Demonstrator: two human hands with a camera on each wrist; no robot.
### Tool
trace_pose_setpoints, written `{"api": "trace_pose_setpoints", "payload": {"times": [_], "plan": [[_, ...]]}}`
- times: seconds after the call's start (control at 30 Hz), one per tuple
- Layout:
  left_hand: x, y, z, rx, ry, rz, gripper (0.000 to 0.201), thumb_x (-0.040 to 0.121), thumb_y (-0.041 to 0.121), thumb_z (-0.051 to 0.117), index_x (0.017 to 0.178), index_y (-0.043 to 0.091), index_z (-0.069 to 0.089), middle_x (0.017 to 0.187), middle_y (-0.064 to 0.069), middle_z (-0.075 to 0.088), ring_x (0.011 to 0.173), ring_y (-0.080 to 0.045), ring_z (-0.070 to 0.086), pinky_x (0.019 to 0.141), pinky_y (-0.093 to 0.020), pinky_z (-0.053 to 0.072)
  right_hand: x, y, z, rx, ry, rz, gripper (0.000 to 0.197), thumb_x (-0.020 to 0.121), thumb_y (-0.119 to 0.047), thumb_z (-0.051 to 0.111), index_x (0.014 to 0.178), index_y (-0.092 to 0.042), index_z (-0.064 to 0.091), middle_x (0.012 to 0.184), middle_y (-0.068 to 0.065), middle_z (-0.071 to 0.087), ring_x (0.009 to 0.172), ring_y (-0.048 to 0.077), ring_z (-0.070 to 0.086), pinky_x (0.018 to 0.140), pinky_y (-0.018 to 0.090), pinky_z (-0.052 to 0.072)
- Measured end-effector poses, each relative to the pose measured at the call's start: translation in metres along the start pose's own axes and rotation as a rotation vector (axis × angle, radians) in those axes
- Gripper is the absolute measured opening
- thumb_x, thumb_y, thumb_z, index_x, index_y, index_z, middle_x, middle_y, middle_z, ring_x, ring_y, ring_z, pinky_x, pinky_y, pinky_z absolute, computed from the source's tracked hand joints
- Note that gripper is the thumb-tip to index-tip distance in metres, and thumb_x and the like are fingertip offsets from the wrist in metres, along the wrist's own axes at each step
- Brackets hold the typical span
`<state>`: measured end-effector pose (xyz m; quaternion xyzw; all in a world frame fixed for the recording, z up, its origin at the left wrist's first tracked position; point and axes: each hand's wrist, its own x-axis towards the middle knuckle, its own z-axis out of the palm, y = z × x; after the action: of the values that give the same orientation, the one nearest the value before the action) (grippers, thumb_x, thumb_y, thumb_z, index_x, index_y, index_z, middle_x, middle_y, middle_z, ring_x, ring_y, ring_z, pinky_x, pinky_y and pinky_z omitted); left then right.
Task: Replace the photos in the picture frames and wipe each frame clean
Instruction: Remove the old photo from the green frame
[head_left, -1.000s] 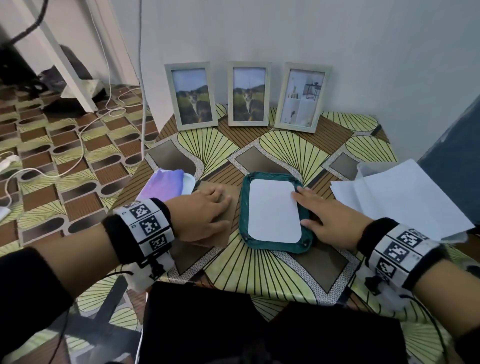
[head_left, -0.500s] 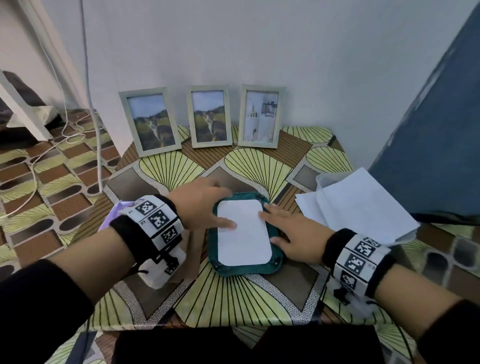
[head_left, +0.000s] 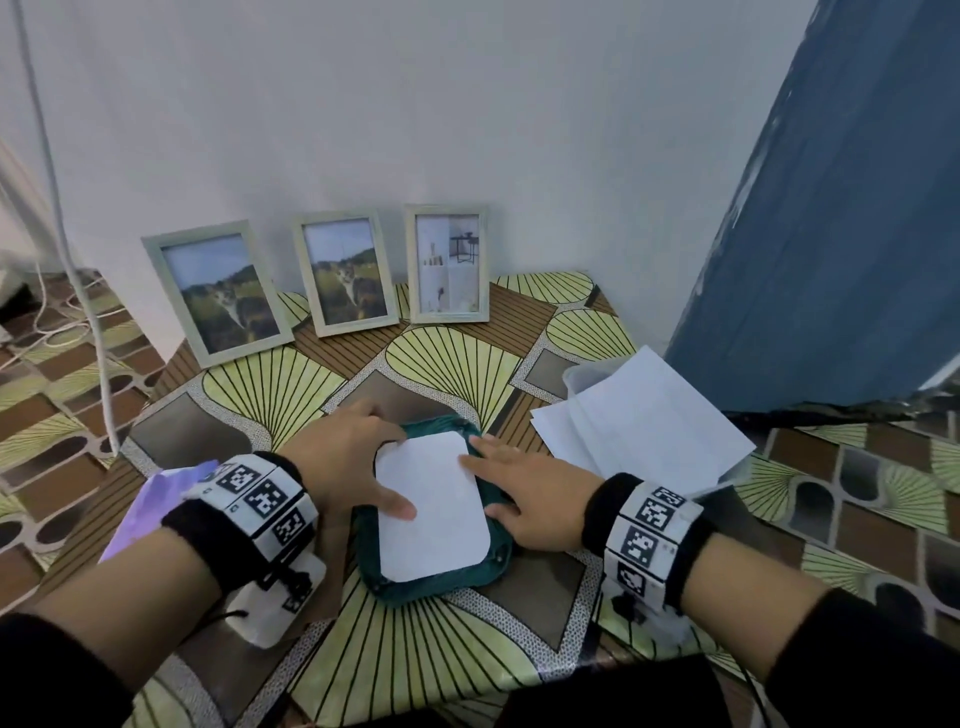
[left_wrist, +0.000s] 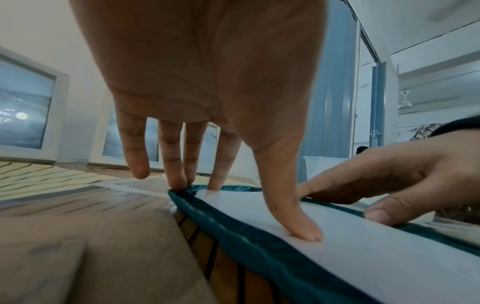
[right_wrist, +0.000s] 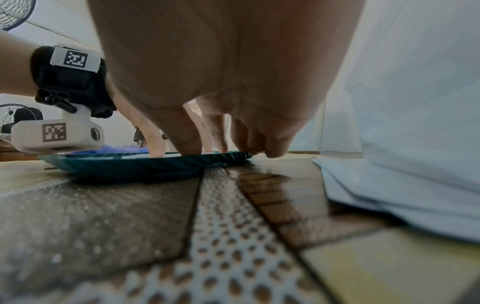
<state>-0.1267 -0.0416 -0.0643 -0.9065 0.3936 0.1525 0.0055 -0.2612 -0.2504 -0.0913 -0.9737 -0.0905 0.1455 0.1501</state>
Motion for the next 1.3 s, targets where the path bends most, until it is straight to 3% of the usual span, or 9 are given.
{"api": "trace_pose_setpoints", "payload": {"times": [0.13, 0.37, 0.5, 0.9, 1.0, 1.1, 1.2, 1.3], "plan": [[0.0, 0.003, 0.004, -0.013, 0.045, -0.006, 0.086, 0.052, 0.076, 0.075, 0.125, 0.034, 0.054, 0.111, 0.011, 0.048, 0.099, -0.012, 0.049, 0.086, -0.035, 0.048, 0.0, 0.0, 0.001, 0.005, 0.005, 0.001, 0.068, 0.1, -0.026, 0.047, 0.157, -0.019, 0.011, 0.164, 0.004, 0.001, 0.151, 0.014, 0.0, 0.121, 0.03, 0.007], [-0.001, 0.0, 0.005, -0.013, 0.02, -0.032, 0.078, 0.052, 0.078, 0.073, 0.11, 0.027, 0.065, 0.105, 0.009, 0.048, 0.095, -0.012, 0.047, 0.084, -0.035, 0.047, 0.0, 0.001, 0.002, 0.005, 0.004, 0.007, 0.067, 0.1, -0.027, 0.047, 0.157, -0.019, 0.012, 0.165, 0.003, 0.001, 0.151, 0.013, -0.001, 0.122, 0.031, 0.008], [-0.002, -0.001, 0.008, -0.053, 0.057, -0.03, 0.08, 0.051, 0.075, 0.076, 0.116, 0.031, 0.061, 0.107, 0.01, 0.048, 0.097, -0.012, 0.047, 0.083, -0.035, 0.047, 0.001, 0.001, 0.002, 0.007, 0.008, 0.006, 0.067, 0.1, -0.027, 0.047, 0.157, -0.019, 0.012, 0.165, 0.003, 0.001, 0.151, 0.013, 0.0, 0.122, 0.03, 0.008], [-0.007, 0.0, 0.011, -0.125, 0.156, 0.011, 0.079, 0.054, 0.064, 0.083, 0.112, 0.028, 0.043, 0.103, 0.011, 0.048, 0.093, -0.015, 0.049, 0.08, -0.035, 0.046, 0.0, 0.001, 0.001, 0.008, -0.003, 0.002, 0.067, 0.1, -0.027, 0.047, 0.157, -0.02, 0.011, 0.164, 0.002, 0.002, 0.151, 0.012, -0.001, 0.12, 0.029, 0.008], [-0.011, 0.003, 0.013, -0.095, 0.203, 0.031, 0.077, 0.058, 0.063, 0.08, 0.115, 0.031, 0.04, 0.102, 0.013, 0.048, 0.091, -0.014, 0.049, 0.073, -0.031, 0.04, 0.0, 0.001, 0.002, 0.021, 0.019, -0.007, 0.068, 0.099, -0.025, 0.048, 0.156, -0.02, 0.011, 0.164, 0.002, 0.009, 0.151, 0.014, 0.005, 0.122, 0.032, 0.013], [-0.013, 0.002, 0.014, -0.076, 0.191, 0.025, 0.081, 0.062, 0.066, 0.077, 0.126, 0.032, 0.041, 0.114, 0.012, 0.051, 0.099, -0.013, 0.05, 0.079, -0.03, 0.038, 0.001, 0.001, 0.002, 0.016, 0.107, -0.012, 0.06, 0.098, -0.022, 0.043, 0.154, -0.02, 0.021, 0.159, 0.003, 0.027, 0.149, 0.019, 0.018, 0.12, 0.038, 0.022], [-0.012, -0.001, 0.013, -0.088, 0.152, -0.001, 0.085, 0.062, 0.068, 0.075, 0.132, 0.034, 0.04, 0.121, 0.011, 0.049, 0.106, -0.015, 0.051, 0.089, -0.036, 0.045, 0.002, 0.001, 0.002, -0.034, 0.136, -0.012, 0.055, 0.101, -0.035, 0.04, 0.152, -0.02, 0.026, 0.157, 0.001, 0.032, 0.148, 0.017, 0.021, 0.117, 0.038, 0.024], [-0.011, -0.001, 0.014, -0.101, 0.147, -0.002, 0.085, 0.061, 0.067, 0.077, 0.131, 0.035, 0.04, 0.121, 0.01, 0.047, 0.105, -0.017, 0.052, 0.088, -0.037, 0.047, 0.002, 0.003, 0.003, -0.072, 0.064, 0.005, 0.066, 0.098, -0.052, 0.042, 0.153, -0.021, 0.021, 0.161, -0.001, 0.022, 0.149, 0.017, 0.016, 0.118, 0.043, 0.024]]}}
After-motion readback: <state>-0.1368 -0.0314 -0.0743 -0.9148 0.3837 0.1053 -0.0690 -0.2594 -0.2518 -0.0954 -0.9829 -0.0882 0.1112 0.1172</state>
